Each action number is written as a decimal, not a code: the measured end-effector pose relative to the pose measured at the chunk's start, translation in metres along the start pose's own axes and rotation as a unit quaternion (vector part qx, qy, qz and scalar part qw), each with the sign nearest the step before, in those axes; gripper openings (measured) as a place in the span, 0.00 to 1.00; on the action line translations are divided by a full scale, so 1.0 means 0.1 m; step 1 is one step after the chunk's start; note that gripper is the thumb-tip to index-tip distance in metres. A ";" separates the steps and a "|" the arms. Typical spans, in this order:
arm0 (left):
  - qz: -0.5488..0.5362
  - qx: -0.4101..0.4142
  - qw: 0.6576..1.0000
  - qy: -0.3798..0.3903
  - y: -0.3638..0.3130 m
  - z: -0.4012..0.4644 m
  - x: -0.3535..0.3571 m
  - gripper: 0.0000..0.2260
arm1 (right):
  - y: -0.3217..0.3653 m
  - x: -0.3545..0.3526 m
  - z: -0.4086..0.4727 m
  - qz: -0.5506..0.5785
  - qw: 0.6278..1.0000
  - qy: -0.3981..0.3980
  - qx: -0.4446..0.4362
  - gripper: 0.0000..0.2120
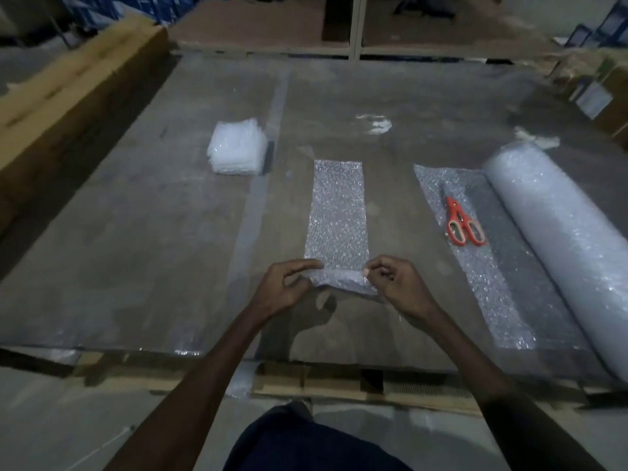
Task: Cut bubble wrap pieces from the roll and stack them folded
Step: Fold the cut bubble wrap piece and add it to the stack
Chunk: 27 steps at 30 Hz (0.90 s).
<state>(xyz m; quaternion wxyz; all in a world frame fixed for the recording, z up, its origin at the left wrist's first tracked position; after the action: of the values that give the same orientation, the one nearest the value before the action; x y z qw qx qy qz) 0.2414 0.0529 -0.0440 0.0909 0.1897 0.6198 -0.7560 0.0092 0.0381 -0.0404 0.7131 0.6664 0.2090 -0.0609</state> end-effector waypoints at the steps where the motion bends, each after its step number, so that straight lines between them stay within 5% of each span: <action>1: -0.018 -0.009 1.000 -0.016 0.01 0.09 -0.02 0.08 | 0.02 -0.03 0.09 0.027 1.000 -0.012 0.010 0.04; 11: -0.245 -0.087 0.965 -0.028 0.22 0.92 -0.16 0.06 | 0.05 -0.20 0.98 0.130 0.980 -0.123 0.091 0.04; 17: -0.214 -0.094 0.968 -0.085 0.39 1.35 -0.33 0.05 | 0.03 -0.16 1.33 0.162 0.972 -0.103 0.135 0.14; 27: -0.112 -0.129 0.981 -0.088 0.65 2.39 -0.43 0.06 | -0.22 -0.49 2.26 0.121 0.974 -0.099 0.165 0.06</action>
<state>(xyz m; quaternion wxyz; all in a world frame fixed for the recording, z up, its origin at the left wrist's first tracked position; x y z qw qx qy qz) 0.2634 -0.1971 -0.0468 0.0834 0.0380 0.7193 -0.6886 0.0060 -0.1939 -0.0368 0.6124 0.7860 0.0419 -0.0732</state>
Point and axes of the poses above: each hand's wrist, its own z-axis towards the middle knuckle, its own x-axis out of the palm, y = z × x, the point moved 9 cm from there along z, towards the middle knuckle, and after that the axes turned 1 degree about -x, right-handed, at the moved point
